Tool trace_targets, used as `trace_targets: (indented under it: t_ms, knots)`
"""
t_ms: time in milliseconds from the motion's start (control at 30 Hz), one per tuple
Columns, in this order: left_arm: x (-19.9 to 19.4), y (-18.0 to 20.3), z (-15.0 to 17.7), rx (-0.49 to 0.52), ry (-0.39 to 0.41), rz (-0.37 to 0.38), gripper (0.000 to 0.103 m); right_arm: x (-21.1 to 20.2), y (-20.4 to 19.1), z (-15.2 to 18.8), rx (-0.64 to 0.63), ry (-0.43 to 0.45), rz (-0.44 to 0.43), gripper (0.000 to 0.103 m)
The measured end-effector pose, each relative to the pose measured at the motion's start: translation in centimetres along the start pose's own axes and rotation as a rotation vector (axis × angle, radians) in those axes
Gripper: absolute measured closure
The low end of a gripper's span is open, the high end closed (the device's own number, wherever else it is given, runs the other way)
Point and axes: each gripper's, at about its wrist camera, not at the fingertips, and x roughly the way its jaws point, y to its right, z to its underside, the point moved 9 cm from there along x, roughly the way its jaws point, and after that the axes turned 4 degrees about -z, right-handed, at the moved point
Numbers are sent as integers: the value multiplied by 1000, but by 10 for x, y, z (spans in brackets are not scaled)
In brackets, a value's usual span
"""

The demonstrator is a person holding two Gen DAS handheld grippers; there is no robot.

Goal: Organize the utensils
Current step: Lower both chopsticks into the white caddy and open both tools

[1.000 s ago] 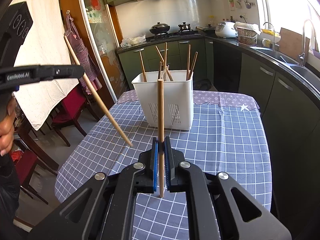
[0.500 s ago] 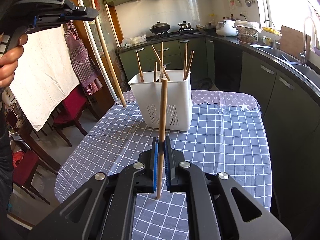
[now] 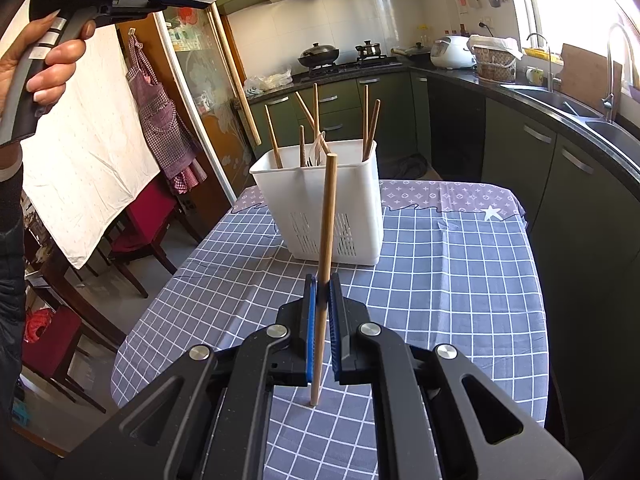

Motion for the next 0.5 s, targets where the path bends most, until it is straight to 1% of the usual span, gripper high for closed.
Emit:
trace_targets:
  t_ms: [167, 333, 367, 433, 467, 500]
  knots:
    - [36, -3, 14, -14, -62, 7, 97, 0, 2, 0, 3, -1, -1, 96]
    - [71, 0, 44, -8, -133, 16, 97, 2, 1, -2, 3, -4, -8, 96]
    - [77, 1, 51, -6, -148, 21, 95, 2, 1, -4, 0, -4, -7, 96]
    - [84, 3, 65, -4, -169, 41, 79, 1, 1, -9, -4, 1, -6, 96]
    - [85, 5, 70, -4, -168, 47, 69, 0, 0, -13, -6, 5, -7, 96]
    - [84, 5, 74, -2, -158, 45, 69, -2, 0, -17, -7, 10, -12, 96]
